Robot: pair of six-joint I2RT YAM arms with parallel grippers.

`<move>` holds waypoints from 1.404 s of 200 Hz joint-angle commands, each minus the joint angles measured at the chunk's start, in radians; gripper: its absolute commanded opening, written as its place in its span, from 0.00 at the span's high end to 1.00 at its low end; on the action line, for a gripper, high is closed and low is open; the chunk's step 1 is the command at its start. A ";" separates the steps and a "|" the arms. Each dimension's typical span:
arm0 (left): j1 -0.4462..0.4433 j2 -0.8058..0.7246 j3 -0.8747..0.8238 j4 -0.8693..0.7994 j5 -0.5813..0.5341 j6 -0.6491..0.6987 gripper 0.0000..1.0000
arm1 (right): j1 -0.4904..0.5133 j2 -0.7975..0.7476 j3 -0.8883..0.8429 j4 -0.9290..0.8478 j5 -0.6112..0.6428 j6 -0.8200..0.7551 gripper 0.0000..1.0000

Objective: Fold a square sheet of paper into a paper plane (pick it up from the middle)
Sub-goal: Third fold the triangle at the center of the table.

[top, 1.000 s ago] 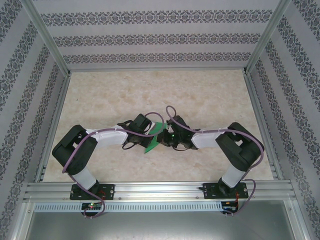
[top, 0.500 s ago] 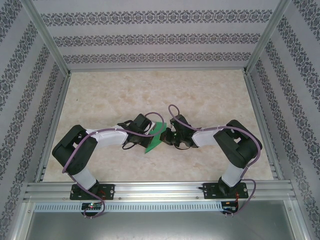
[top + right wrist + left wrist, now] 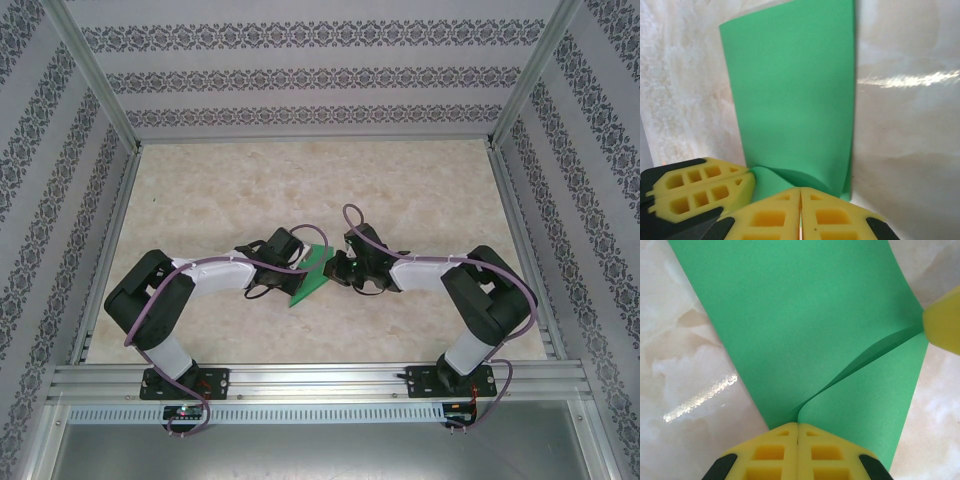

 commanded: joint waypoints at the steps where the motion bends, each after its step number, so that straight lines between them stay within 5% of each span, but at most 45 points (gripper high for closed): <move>1: 0.011 0.005 -0.005 -0.024 -0.012 -0.007 1.00 | -0.009 0.047 0.016 0.018 0.023 -0.016 0.91; 45: 0.012 0.004 -0.002 -0.036 -0.019 -0.023 1.00 | -0.015 0.076 0.026 -0.043 0.067 -0.027 0.92; 124: 0.014 0.006 -0.004 -0.032 -0.017 -0.121 1.00 | 0.016 -0.132 -0.023 0.011 0.066 0.008 0.89; 187: 0.025 0.011 0.004 -0.042 -0.001 -0.083 1.00 | 0.136 -0.011 -0.054 0.226 0.101 0.156 0.92; 281: 0.026 0.012 -0.010 -0.042 -0.003 -0.075 1.00 | 0.157 0.095 -0.061 0.233 0.120 0.172 0.93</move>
